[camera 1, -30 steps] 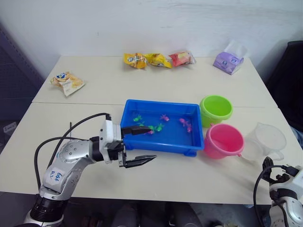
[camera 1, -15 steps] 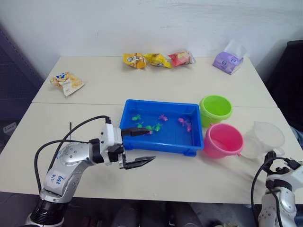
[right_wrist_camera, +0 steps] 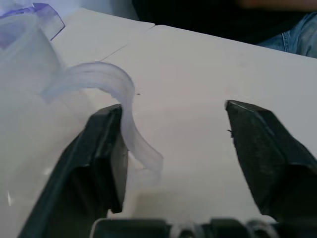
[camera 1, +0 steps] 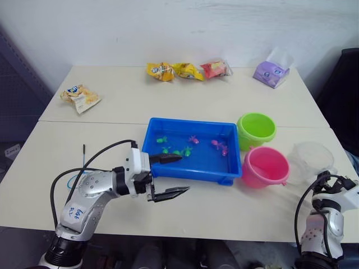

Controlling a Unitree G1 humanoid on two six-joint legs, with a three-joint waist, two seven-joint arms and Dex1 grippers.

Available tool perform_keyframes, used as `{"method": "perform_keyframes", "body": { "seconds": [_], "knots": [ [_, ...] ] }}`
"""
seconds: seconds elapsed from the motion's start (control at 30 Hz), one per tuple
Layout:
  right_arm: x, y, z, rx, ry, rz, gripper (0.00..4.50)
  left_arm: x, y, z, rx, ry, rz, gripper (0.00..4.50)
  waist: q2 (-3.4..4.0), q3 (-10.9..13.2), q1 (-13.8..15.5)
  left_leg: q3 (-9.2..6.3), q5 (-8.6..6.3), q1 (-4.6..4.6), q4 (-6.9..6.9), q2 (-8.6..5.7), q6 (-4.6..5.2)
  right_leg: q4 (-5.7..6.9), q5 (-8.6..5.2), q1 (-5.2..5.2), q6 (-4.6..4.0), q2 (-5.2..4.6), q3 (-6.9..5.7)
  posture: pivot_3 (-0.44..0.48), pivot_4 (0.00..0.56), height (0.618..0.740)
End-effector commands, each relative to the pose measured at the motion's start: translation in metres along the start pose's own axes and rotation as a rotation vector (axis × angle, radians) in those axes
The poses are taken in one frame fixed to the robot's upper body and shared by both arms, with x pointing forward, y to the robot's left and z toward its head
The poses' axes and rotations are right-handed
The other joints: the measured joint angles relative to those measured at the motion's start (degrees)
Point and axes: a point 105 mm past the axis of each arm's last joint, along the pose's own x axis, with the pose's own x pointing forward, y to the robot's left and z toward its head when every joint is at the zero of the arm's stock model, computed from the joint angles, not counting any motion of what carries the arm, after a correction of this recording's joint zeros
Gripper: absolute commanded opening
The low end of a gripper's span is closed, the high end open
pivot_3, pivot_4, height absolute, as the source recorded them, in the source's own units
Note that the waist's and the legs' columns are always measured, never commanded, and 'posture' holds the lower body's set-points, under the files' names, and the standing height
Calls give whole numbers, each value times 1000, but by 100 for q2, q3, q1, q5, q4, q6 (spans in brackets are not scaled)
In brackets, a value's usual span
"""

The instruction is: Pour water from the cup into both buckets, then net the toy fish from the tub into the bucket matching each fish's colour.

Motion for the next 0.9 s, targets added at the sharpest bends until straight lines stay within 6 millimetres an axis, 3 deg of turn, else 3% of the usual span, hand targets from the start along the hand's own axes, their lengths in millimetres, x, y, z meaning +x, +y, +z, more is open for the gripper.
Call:
{"method": "perform_keyframes", "body": {
  "seconds": [0.03,0.1,0.3,0.5,0.73,0.9],
  "knots": [
    [1,1,25,-6,-102,21,1076,-9,-1,5,15,2,-26,4500,0,0,0,0,0,0,1,0,0,0,0,0,0,0,0,0,150,740],
    [1,1,30,-4,-126,25,58,-10,3,4,28,11,-22,4500,0,0,4,0,-2,0,1,0,5,0,0,1,0,-1,0,0,150,740],
    [-1,-3,45,24,-203,33,58,-7,12,9,51,-9,6,4500,0,0,0,0,-2,-1,-2,0,5,-2,0,-1,0,-1,0,0,150,740],
    [2,18,69,-28,-268,172,58,-6,15,11,47,-27,5,4500,2,1,-9,0,-1,-1,-1,0,7,2,0,-3,0,-1,1,0,150,740],
    [2,47,104,-237,-277,364,58,-5,18,13,48,-30,12,4500,2,2,12,0,-1,-3,-2,0,8,0,0,-4,0,-1,1,0,150,740],
    [-4,61,133,-543,-298,472,58,0,16,16,43,-37,-32,4500,-1,4,54,1,0,-6,-1,-2,6,-7,0,-2,1,-2,0,0,150,740]
  ]
}}
